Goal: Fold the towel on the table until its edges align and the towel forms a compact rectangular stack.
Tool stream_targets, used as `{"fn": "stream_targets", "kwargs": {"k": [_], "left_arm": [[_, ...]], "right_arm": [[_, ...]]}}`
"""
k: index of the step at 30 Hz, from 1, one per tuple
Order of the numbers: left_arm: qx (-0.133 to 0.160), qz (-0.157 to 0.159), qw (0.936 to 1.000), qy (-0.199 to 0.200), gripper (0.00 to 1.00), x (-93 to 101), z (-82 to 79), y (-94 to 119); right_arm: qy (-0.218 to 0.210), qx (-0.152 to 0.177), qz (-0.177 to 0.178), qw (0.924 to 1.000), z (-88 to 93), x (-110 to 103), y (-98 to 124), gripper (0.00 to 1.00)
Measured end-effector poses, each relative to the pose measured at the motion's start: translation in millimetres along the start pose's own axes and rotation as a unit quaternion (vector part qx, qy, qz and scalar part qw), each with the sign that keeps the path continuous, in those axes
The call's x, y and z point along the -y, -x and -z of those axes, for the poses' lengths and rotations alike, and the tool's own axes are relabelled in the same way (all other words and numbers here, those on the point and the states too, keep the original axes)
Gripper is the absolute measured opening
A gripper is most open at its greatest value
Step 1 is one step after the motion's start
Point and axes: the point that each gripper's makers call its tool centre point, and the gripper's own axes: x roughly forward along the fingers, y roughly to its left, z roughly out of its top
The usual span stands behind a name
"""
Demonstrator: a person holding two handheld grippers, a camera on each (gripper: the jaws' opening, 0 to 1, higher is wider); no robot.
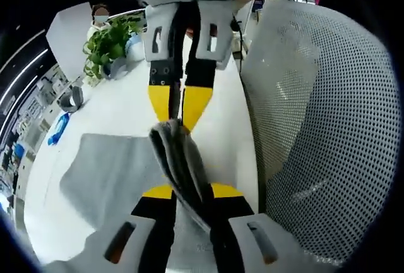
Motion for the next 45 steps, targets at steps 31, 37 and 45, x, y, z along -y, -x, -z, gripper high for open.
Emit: {"fn": "stream_targets", "kwargs": {"k": [31, 37, 45], "left_arm": [[0.022, -0.044, 0.9935, 0.102, 0.11, -4.3, 46.3, 21], [0.047, -0.079, 0.9887, 0.118, 0.07, -19.9, 34.5, 41], [0.081, -0.088, 0.9842, 0.131, 0.06, -38.7, 7.3, 74]], "right_arm": [[-0.272, 0.128, 0.02, 0.9535, 0.1, 31, 18, 0.02], [-0.297, 0.159, 0.028, 0.9412, -1.0, 35, 30, 0.02], [-0.309, 0.195, 0.038, 0.93, -5.0, 35, 49, 0.02]]}}
